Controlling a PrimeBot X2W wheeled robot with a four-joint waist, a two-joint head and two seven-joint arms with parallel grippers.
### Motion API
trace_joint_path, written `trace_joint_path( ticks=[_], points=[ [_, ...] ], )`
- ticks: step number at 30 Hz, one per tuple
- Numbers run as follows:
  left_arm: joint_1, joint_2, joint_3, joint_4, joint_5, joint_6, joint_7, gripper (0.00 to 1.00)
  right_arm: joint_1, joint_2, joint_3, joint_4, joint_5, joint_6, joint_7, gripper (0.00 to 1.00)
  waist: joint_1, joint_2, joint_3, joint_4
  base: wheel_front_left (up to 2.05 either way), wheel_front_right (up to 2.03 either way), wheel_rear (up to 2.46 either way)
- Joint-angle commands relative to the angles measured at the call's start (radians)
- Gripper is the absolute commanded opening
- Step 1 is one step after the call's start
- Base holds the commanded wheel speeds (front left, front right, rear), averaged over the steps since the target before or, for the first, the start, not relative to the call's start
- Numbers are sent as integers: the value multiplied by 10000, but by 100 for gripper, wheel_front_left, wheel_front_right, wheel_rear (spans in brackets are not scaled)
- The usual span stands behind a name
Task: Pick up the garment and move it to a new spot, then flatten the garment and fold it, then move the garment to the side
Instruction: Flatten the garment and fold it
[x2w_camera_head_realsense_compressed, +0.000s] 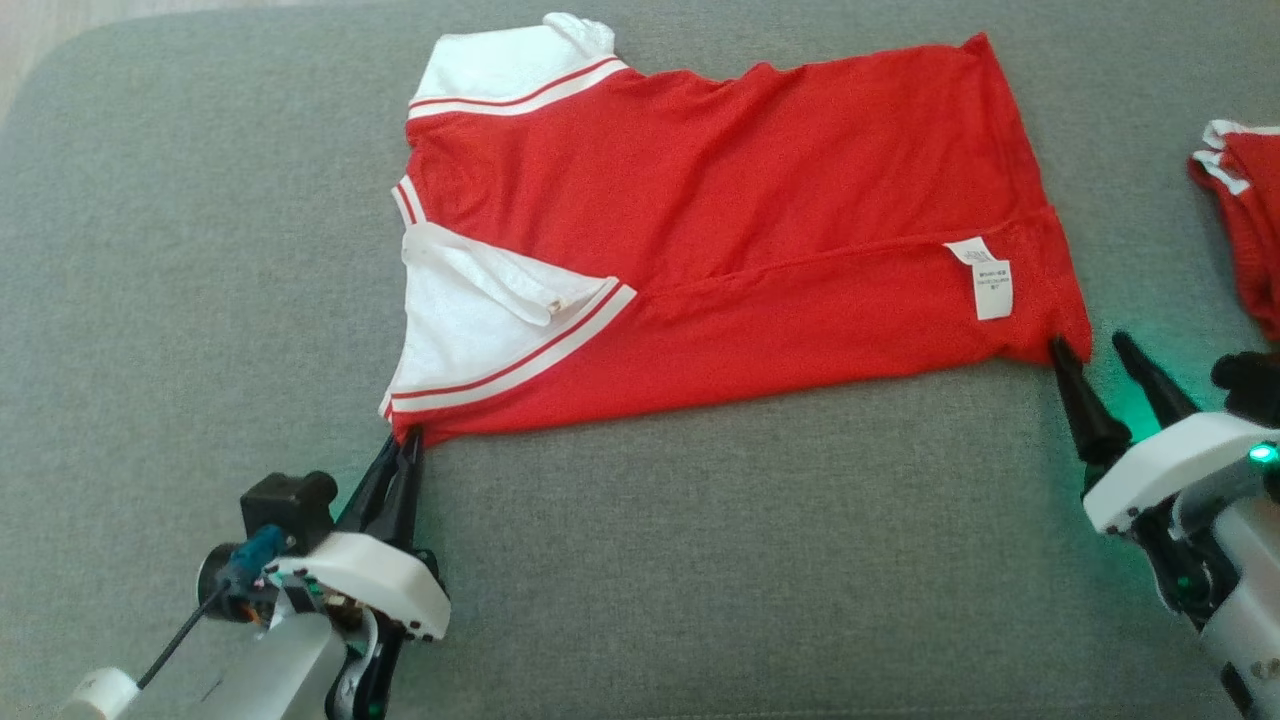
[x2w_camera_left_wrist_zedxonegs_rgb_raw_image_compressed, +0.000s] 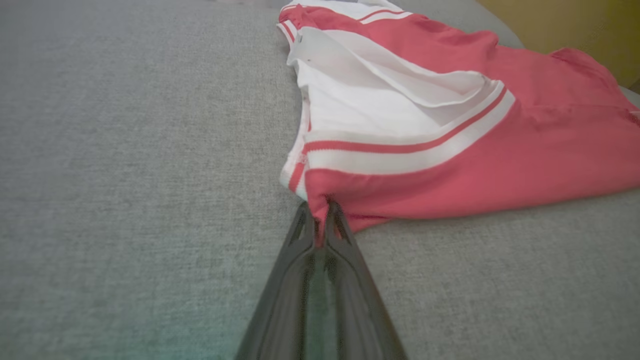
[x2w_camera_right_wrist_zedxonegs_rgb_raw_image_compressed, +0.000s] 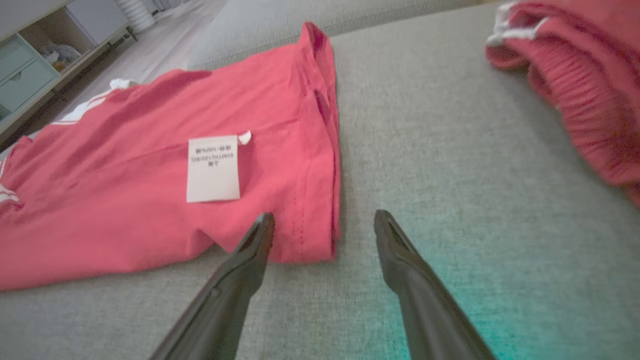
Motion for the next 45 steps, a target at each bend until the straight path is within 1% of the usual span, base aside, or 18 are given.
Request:
trace_joint_path(
  ticks=[1,3,4,6,13,21,25,29,33,35,36,37,41,45],
  points=[
    [-288,226,283,-156,-20,-10,-172,0,59,-136,100,1,95,67,150,100,0,-1,-11,63,0,0,0],
    [-329,255,280,-187,30,-34,-252,0,-13,-82,196,272,145,67,503,100,0,-1,-23,126,0,0,0],
    [-349,268,265,-189,60,-54,-282,0,-60,-69,236,374,162,67,623,93,0,-1,-35,151,0,0,0],
    [-368,275,253,-179,65,-102,-316,0,-131,-63,330,490,161,67,716,0,0,-1,-93,190,0,0,0],
    [-170,323,189,-108,158,-81,-470,0,81,-319,584,555,322,67,738,0,0,-1,-596,200,0,0,0],
    [899,632,-6,-571,157,29,-483,0,1391,-942,620,-86,775,67,457,0,0,-1,-1330,195,0,0,0],
    [1767,785,-187,-1103,60,207,-323,0,2306,-1176,589,-501,994,67,448,0,0,-1,-1646,173,0,0,0],
    [2502,979,-282,-1654,-36,423,-206,0,3149,-1336,475,-920,1057,67,444,0,0,-1,-1742,163,0,0,0],
    [2916,1151,-289,-2137,-112,630,-94,0,3728,-1394,203,-1262,1013,67,440,0,0,-1,-1730,137,0,0,0],
    [2956,1184,-285,-2242,-131,662,-55,0,3816,-1392,86,-1311,999,67,434,0,0,-1,-1708,133,0,0,0],
    [2952,1222,-284,-2335,-122,689,-22,0,3880,-1385,-22,-1353,965,67,445,25,0,-1,-1683,127,0,0,0],
    [2856,1319,-270,-2518,-53,772,50,100,3952,-1361,-232,-1431,868,67,500,100,0,-1,-1613,101,0,0,0],
    [2387,1619,-171,-3097,104,859,309,100,3921,-1376,-812,-1737,621,67,535,100,0,-1,-1361,31,0,0,0],
    [1160,1809,140,-3704,275,751,490,100,3759,-1352,-1478,-2157,218,67,496,100,0,-1,-868,-26,0,0,0]
  ],
)
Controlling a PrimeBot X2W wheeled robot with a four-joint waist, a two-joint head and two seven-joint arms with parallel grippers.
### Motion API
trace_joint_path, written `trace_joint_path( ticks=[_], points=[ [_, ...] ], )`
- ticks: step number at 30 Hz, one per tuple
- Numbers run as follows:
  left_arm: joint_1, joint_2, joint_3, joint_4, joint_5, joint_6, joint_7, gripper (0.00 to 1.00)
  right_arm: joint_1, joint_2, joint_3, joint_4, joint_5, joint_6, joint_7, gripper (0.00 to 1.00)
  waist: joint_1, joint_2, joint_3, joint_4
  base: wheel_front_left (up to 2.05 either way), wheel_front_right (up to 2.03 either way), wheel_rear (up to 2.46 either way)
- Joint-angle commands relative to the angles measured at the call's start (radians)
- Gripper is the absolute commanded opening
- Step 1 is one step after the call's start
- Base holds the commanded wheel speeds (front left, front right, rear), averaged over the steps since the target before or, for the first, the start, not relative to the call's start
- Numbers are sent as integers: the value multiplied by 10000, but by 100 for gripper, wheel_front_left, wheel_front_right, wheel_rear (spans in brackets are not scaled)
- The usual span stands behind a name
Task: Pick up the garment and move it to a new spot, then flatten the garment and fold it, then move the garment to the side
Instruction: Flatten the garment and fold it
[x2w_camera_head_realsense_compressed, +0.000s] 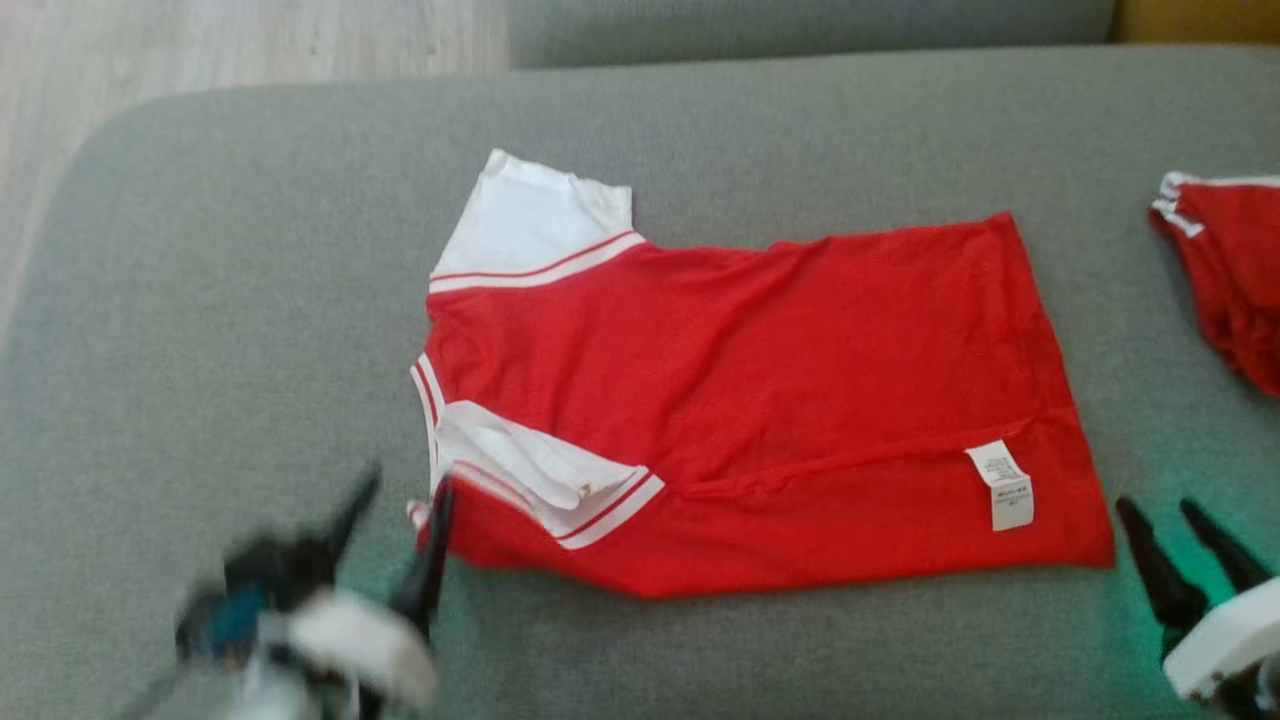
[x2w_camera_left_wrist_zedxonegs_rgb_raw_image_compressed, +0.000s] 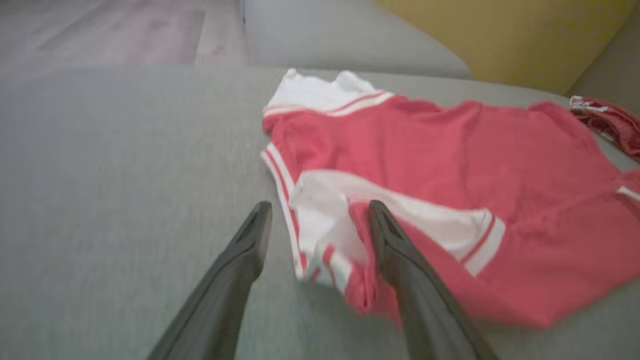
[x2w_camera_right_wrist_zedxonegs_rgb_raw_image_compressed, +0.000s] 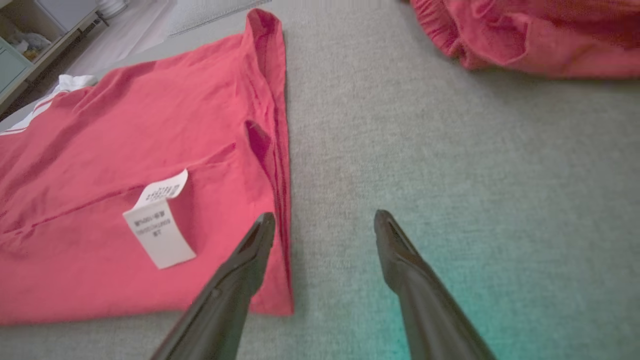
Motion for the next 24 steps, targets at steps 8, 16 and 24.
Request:
trace_joint_path(
  ticks=[8,16,24],
  points=[
    [-5404,774,31,150,931,-1494,2701,100,-1070,145,-984,-980,-1817,67,-219,100,0,0,1357,-575,0,0,0],
    [-8712,1105,-32,2058,248,-2694,5684,100,-1832,1002,-1094,-1666,-2801,67,186,100,0,0,2480,-1502,0,0,0],
    [-10233,1776,-354,3990,-41,-2914,7256,100,-2313,1498,-836,-1631,-2965,67,246,100,0,0,3234,-2351,0,0,0]
  ],
)
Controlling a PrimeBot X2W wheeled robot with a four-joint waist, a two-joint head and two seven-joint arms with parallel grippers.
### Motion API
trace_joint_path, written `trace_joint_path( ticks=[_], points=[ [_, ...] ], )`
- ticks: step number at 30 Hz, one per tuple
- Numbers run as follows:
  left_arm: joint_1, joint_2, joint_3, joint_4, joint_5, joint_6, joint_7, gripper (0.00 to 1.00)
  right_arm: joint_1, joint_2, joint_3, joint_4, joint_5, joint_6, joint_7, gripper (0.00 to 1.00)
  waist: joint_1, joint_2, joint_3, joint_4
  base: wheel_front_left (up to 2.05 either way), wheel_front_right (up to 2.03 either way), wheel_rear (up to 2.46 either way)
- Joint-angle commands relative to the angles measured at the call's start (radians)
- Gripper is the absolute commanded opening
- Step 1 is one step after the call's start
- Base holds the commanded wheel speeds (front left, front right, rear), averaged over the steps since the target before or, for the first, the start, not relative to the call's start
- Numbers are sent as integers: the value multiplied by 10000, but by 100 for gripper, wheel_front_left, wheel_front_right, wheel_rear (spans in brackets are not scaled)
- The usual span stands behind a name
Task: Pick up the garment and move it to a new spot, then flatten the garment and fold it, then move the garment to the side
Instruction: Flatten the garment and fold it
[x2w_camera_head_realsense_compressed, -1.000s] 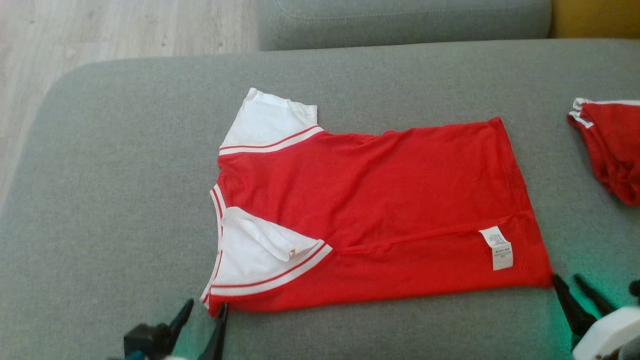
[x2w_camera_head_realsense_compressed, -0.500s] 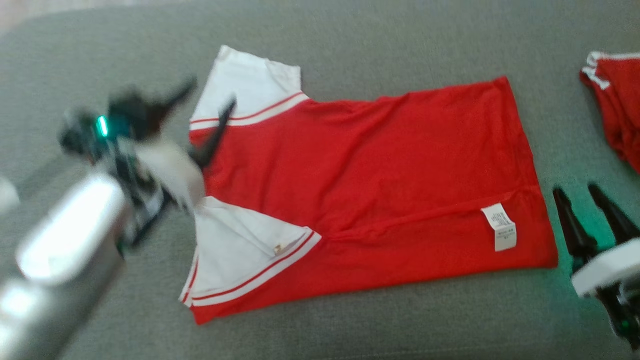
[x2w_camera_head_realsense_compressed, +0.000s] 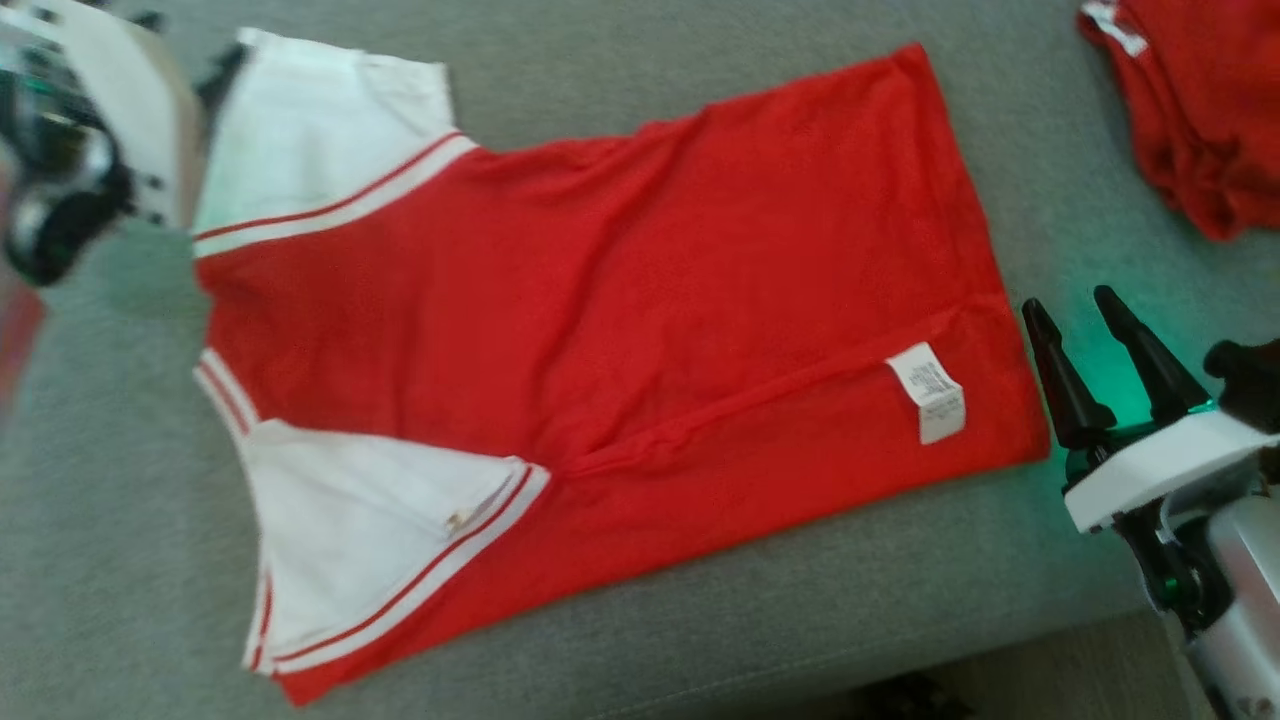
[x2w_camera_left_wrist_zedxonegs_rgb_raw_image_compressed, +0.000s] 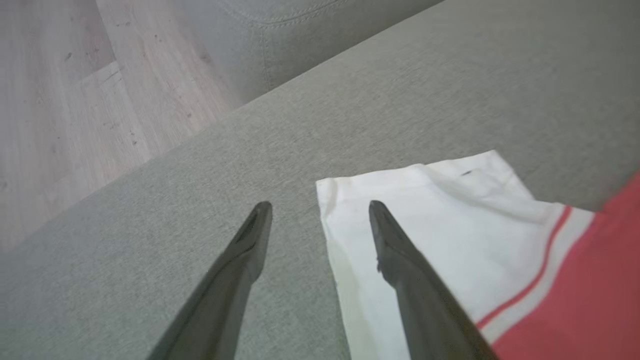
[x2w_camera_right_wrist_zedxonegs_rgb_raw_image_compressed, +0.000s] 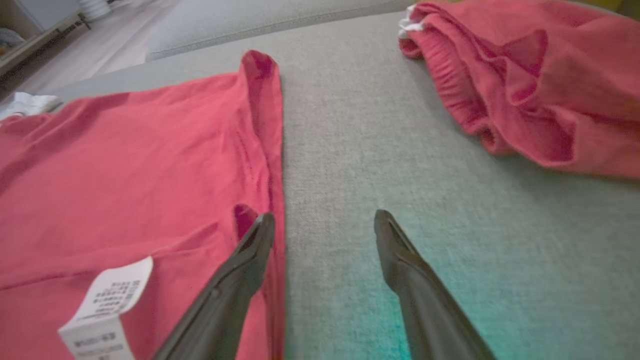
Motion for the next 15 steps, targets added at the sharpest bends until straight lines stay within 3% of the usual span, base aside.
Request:
trace_joint_path(
  ticks=[1,15],
  points=[
    [-659,614,352,-16,74,-29,31,100,-42,-113,129,-174,-74,67,-51,100,-2,0,400,-437,0,0,0],
    [-1123,929,-255,670,-333,-64,384,100,-375,98,414,196,10,67,-344,100,-2,0,955,-865,0,0,0]
  ],
)
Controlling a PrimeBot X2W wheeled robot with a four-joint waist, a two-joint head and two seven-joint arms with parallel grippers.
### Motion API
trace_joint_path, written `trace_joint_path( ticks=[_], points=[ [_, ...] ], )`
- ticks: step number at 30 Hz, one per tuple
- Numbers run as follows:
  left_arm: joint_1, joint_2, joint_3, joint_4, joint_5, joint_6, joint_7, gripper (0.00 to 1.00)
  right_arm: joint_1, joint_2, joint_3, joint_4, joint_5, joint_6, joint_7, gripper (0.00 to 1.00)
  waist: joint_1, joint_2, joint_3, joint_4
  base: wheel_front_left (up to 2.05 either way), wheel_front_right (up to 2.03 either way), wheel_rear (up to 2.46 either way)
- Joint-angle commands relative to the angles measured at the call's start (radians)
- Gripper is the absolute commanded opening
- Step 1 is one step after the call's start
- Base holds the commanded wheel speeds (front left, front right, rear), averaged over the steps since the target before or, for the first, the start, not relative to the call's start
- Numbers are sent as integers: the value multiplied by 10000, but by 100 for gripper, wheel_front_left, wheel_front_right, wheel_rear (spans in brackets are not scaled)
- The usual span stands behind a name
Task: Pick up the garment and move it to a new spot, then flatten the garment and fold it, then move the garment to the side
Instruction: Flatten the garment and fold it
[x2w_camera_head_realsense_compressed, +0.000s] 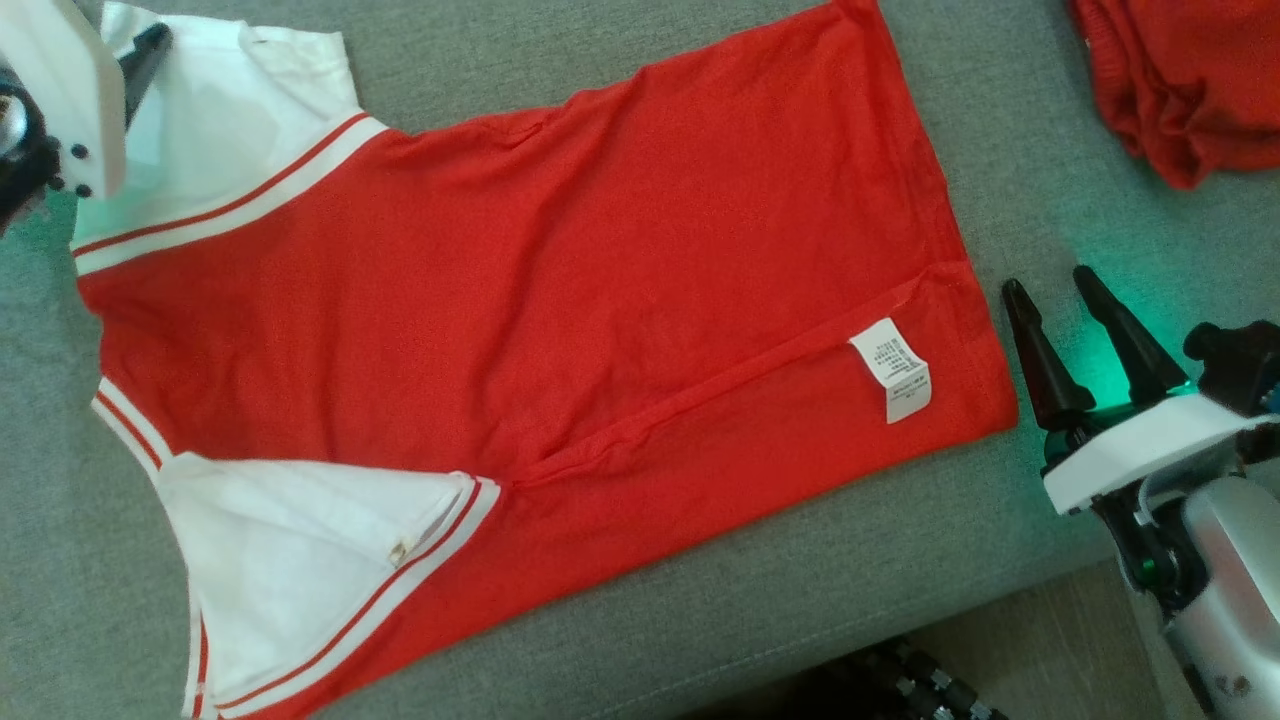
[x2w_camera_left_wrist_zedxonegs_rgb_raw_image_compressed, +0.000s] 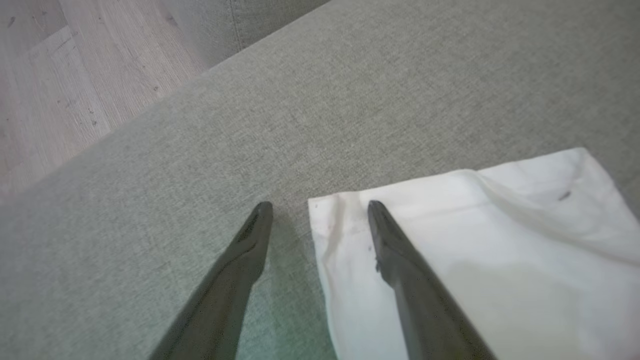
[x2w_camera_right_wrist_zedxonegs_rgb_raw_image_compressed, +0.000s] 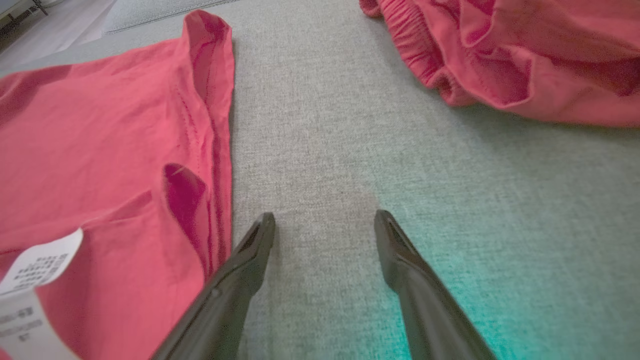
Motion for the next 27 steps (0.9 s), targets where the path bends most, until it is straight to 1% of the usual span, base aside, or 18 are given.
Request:
trace_joint_path(
  ticks=[1,2,3,7,11,13,16,20,27],
  points=[
    [-413,532,215,-178,-82,20,80,71,36,-129,151,-133,11,67,-109,100,0,0,34,-16,0,0,0],
    [-433,574,158,-214,-118,20,52,38,-7,-126,176,-120,16,67,-118,100,0,0,53,-20,0,0,0],
    [-460,624,96,-253,-148,20,3,0,-48,-126,200,-107,24,67,-122,100,0,0,67,-21,0,0,0],
    [-622,689,-110,-404,-278,19,-156,0,-307,-238,242,-135,77,67,-74,100,0,0,92,33,0,0,0],
    [-874,699,-327,-602,-367,19,-480,0,-902,-377,274,-394,208,67,166,100,0,0,59,145,0,0,0],
    [-984,685,-448,-649,-383,18,-701,0,-1374,-413,505,-555,290,67,498,100,0,0,-6,209,0,0,0],
    [-1157,685,-636,-689,-397,18,-965,0,-2272,-365,1127,-616,488,67,1372,100,0,0,-50,274,0,0,0],
    [-1269,548,-884,-645,-534,18,-1255,0,-3475,-184,1883,-154,792,67,2362,100,0,0,-183,482,0,0,0],
    [-1590,466,-1372,-680,-780,18,-1555,0,-5152,169,2750,1183,1828,67,3679,100,0,0,-143,849,0,0,0]
  ],
)
